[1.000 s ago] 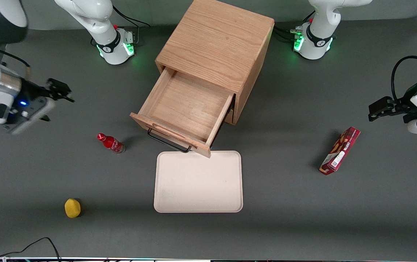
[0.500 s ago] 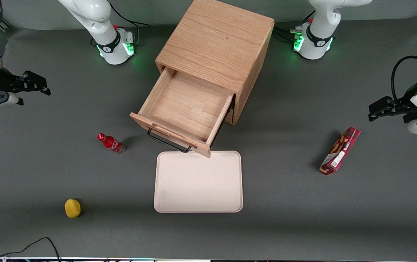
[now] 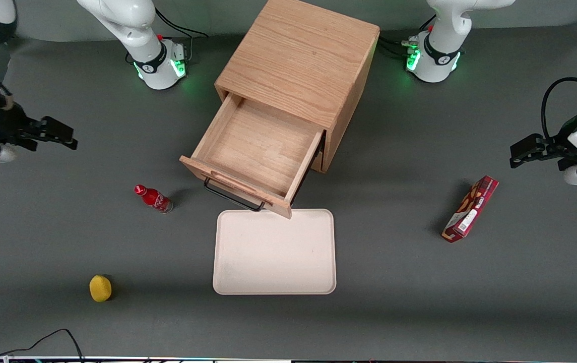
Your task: Open upper drawer
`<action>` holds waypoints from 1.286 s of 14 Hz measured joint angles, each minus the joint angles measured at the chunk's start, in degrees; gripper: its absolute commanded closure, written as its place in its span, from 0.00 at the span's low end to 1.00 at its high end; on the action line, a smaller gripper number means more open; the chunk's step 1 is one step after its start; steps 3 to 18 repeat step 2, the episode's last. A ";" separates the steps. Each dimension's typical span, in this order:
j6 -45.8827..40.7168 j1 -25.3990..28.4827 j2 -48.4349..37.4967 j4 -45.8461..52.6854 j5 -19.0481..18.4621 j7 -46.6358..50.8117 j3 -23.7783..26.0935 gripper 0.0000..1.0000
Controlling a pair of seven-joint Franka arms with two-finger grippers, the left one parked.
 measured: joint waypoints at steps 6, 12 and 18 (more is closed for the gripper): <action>0.43 13.97 0.11 0.09 -0.35 0.15 -12.58 0.00; 0.43 13.97 0.11 0.09 -0.35 0.15 -12.58 0.00; 0.43 13.97 0.11 0.09 -0.35 0.15 -12.58 0.00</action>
